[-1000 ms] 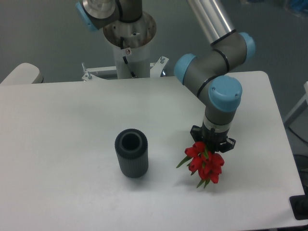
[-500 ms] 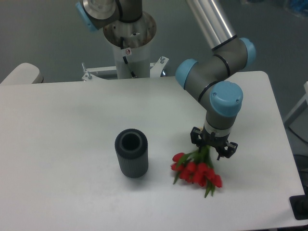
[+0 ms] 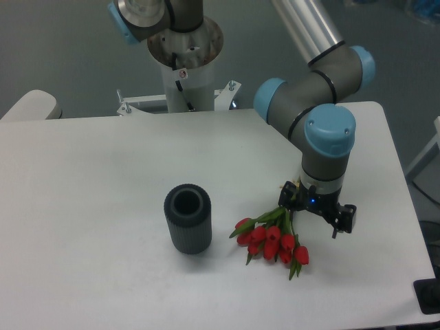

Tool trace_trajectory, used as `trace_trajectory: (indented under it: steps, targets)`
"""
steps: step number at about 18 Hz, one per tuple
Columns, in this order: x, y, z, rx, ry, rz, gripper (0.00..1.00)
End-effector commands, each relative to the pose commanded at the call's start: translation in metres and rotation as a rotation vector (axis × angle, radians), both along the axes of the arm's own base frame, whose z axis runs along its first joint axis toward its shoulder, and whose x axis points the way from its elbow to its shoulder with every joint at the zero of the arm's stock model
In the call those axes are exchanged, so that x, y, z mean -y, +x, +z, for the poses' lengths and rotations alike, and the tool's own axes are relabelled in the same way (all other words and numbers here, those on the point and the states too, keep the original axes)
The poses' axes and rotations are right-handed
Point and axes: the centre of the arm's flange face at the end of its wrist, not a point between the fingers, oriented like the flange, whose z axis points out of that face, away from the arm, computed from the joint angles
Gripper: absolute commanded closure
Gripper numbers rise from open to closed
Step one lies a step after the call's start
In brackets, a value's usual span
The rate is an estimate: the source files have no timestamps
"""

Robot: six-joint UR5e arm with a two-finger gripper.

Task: Place the flowers on the table
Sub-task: 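Open the gripper and lift it away from the tulips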

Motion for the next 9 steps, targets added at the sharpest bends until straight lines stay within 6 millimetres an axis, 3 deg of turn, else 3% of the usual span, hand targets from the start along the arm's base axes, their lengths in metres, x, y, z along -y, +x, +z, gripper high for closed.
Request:
trace_trajectory:
  steps: [5, 9]
  targets:
    - [-0.007, -0.009, 0.049, -0.005, 0.048, -0.097, 0.0]
    - [0.012, -0.028, 0.064, 0.007, 0.017, -0.167, 0.0]
